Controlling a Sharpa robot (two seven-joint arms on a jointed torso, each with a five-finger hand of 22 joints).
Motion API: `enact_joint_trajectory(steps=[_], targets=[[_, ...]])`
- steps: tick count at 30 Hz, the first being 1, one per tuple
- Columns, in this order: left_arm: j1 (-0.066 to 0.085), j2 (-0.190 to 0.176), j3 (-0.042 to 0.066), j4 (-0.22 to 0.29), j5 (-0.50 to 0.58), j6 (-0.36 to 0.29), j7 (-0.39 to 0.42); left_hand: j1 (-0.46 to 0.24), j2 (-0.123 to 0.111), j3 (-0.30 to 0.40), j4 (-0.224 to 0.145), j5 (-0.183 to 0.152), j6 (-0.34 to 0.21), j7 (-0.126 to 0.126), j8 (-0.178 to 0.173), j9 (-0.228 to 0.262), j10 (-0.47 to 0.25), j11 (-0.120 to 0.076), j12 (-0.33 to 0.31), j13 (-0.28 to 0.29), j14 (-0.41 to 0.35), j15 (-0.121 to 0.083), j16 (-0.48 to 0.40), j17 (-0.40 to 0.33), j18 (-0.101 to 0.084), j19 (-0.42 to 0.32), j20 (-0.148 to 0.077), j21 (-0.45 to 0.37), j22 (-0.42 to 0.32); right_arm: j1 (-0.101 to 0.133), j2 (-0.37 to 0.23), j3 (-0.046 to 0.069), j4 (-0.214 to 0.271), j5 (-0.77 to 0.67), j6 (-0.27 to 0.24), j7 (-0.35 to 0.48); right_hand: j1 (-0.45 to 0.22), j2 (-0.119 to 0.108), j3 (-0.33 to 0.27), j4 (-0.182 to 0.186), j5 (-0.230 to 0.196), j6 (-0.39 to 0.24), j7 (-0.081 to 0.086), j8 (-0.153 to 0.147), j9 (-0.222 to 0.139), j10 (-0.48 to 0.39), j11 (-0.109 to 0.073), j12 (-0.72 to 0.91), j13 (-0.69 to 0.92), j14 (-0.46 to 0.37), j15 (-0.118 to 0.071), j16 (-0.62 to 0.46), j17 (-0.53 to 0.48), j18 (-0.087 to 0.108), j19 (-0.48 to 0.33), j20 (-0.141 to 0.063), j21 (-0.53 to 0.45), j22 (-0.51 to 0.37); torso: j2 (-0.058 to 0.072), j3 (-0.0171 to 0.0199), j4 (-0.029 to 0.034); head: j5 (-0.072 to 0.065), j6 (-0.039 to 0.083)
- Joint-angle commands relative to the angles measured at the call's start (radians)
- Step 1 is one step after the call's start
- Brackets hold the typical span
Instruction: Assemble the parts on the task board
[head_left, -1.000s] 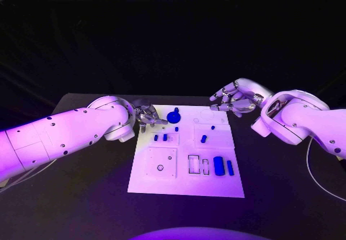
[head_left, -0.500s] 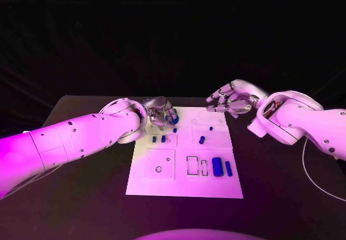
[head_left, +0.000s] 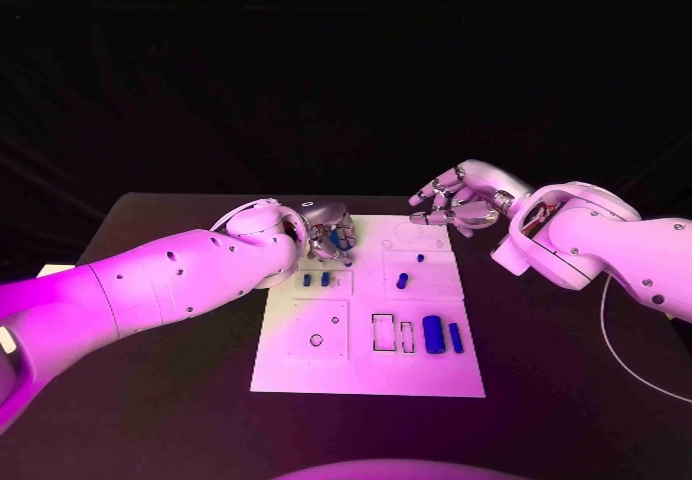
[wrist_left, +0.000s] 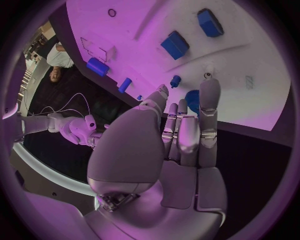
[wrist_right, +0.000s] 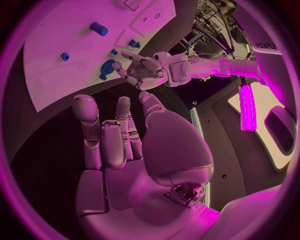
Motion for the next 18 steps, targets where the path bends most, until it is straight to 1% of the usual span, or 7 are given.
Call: enact_joint_trajectory(steps=[1, 3, 6, 9, 13, 18], targets=[[-0.004, 0.013, 0.000, -0.014, -0.059, 0.063, -0.021, -0.012, 0.004, -0.002, 0.005, -0.007, 0.017, 0.000, -0.008, -0.010, 0.014, 0.000, -0.007, -0.013, 0.021, -0.002, 0.041, 0.044, -0.021, 0.024, -0.002, 0.079, 0.070, 0.000, 0.002, 0.000, 0.000, 0.000, 0.006, 0.007, 0.003, 0.005, 0.003, 0.005, 0.006, -0.005, 0.000, 0.005, -0.001, -0.007, -0.001, 0.005, -0.002, 0.029, -0.004, -0.003, 0.001, 0.010, -0.003, -0.003, -0.006, -0.001, 0.000, 0.0006, -0.0001, -0.002, 0.001], [-0.006, 0.018, 0.000, -0.019, -0.062, 0.071, -0.023, -0.010, 0.006, 0.000, 0.004, -0.007, 0.025, -0.001, -0.010, -0.014, 0.021, -0.001, -0.010, -0.018, 0.027, -0.003, 0.053, 0.055, -0.025, 0.031, -0.003, 0.107, 0.096, 0.000, 0.002, 0.000, 0.000, 0.000, 0.006, 0.007, 0.004, 0.006, 0.003, 0.006, 0.007, -0.005, 0.000, 0.005, -0.001, -0.008, -0.001, 0.005, -0.002, 0.029, -0.004, -0.002, 0.001, 0.010, -0.003, -0.003, -0.006, -0.001, 0.000, 0.0006, -0.0006, -0.004, 0.000], [-0.009, 0.024, 0.000, -0.025, -0.064, 0.077, -0.018, -0.006, 0.011, 0.005, 0.002, -0.007, 0.031, -0.003, -0.013, -0.018, 0.031, -0.003, -0.012, -0.023, 0.032, -0.005, 0.061, 0.062, -0.028, 0.036, -0.004, 0.127, 0.114, -0.001, 0.001, 0.000, 0.000, 0.000, 0.006, 0.007, 0.004, 0.006, 0.003, 0.006, 0.007, -0.005, 0.000, 0.005, -0.001, -0.008, -0.001, 0.005, -0.002, 0.029, -0.004, -0.002, 0.001, 0.010, -0.003, -0.003, -0.006, -0.001, 0.000, 0.0001, 0.0013, -0.005, -0.002], [-0.011, 0.027, 0.000, -0.027, -0.065, 0.080, -0.013, -0.004, 0.015, 0.011, 0.001, -0.006, 0.037, -0.005, -0.017, -0.021, 0.043, -0.006, -0.016, -0.029, 0.035, -0.007, 0.068, 0.069, -0.030, 0.041, -0.006, 0.147, 0.133, 0.000, 0.001, 0.000, 0.001, 0.000, 0.005, 0.007, 0.005, 0.007, 0.004, 0.006, 0.008, -0.005, 0.000, 0.005, -0.001, -0.008, -0.001, 0.005, -0.002, 0.029, -0.004, -0.002, 0.002, 0.010, -0.003, -0.003, -0.006, 0.000, 0.001, 0.0006, 0.0004, -0.004, -0.005], [-0.013, 0.032, 0.000, -0.029, -0.066, 0.084, -0.011, 0.000, 0.017, 0.019, -0.002, -0.006, 0.045, -0.008, -0.023, -0.026, 0.059, -0.010, -0.022, -0.037, 0.041, -0.011, 0.077, 0.076, -0.035, 0.048, -0.009, 0.180, 0.164, 0.000, 0.000, 0.000, 0.002, 0.000, 0.005, 0.007, 0.005, 0.007, 0.004, 0.006, 0.008, -0.005, 0.000, 0.005, -0.001, -0.008, -0.001, 0.005, -0.002, 0.029, -0.004, -0.002, 0.002, 0.010, -0.003, -0.003, -0.006, 0.000, 0.000, 0.0000, 0.0007, -0.005, -0.007], [-0.015, 0.041, 0.000, -0.038, -0.069, 0.091, -0.013, 0.015, 0.026, 0.042, -0.012, -0.005, 0.058, -0.011, -0.029, -0.030, 0.079, -0.014, -0.031, -0.046, 0.046, -0.015, 0.084, 0.080, -0.041, 0.056, -0.012, 0.221, 0.201, 0.000, 0.000, 0.000, 0.003, 0.000, 0.005, 0.007, 0.005, 0.007, 0.004, 0.006, 0.008, -0.005, 0.000, 0.005, -0.001, -0.008, -0.001, 0.005, -0.002, 0.029, -0.004, -0.002, 0.002, 0.010, -0.003, -0.003, -0.006, 0.000, 0.000, 0.0001, 0.0007, -0.006, -0.008]])
